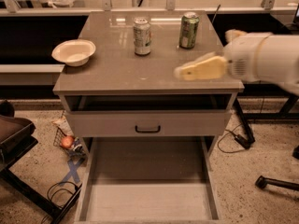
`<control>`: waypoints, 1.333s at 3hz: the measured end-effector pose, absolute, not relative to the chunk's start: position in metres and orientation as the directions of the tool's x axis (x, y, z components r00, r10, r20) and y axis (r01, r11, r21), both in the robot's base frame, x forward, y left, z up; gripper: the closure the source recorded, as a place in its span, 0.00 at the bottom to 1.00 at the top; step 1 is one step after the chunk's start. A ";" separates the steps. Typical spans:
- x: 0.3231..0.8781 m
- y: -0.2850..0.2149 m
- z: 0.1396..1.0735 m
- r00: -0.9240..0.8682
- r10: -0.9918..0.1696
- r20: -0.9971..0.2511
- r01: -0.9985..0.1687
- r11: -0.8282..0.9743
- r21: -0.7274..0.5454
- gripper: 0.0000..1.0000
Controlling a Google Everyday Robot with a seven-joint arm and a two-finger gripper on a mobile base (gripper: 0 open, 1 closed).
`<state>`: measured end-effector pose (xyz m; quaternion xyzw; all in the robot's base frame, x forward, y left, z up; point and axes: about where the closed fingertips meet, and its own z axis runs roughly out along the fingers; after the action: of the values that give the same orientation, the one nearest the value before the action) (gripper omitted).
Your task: Place 7up can into middle drawer
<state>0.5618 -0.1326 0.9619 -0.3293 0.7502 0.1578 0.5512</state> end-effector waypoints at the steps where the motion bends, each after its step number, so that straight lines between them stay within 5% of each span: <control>1: 0.603 -0.086 0.942 -0.154 -0.175 -0.972 -0.663 0.748 -0.030 0.00; 2: 0.634 -0.041 0.930 -0.131 -0.074 -0.989 -0.665 0.746 0.032 0.00; 4: 0.647 -0.025 0.921 -0.128 -0.062 -0.990 -0.682 0.730 0.043 0.00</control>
Offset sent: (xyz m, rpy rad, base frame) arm 0.1094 0.1295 -0.0481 0.3727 -0.0735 -0.0068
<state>0.6475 -0.0248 0.9205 -0.2636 0.7061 0.2562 0.6052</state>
